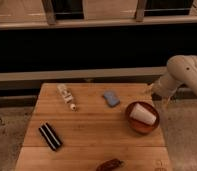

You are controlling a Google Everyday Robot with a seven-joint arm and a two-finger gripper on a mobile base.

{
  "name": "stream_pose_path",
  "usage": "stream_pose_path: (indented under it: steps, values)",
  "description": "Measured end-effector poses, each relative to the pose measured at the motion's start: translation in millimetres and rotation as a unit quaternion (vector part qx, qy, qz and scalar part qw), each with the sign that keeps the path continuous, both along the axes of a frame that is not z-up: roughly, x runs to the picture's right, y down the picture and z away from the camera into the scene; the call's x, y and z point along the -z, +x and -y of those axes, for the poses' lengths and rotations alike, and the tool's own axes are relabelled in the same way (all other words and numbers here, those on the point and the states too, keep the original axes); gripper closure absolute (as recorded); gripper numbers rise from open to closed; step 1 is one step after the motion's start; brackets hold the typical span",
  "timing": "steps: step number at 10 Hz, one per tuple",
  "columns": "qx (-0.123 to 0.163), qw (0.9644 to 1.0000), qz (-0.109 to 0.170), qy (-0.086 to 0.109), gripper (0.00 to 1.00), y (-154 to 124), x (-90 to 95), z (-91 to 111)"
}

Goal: Place the ceramic cup in the ceramic bowl

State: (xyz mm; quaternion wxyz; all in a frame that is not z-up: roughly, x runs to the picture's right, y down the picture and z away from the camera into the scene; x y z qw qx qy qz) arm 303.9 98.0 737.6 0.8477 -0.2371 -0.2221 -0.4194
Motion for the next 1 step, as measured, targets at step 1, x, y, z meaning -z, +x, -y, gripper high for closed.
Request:
stream_pose_path:
  steps: [1]
  values:
    - [0.001, 1.0000, 0.001, -0.001, 0.20, 0.2, 0.7, -1.4]
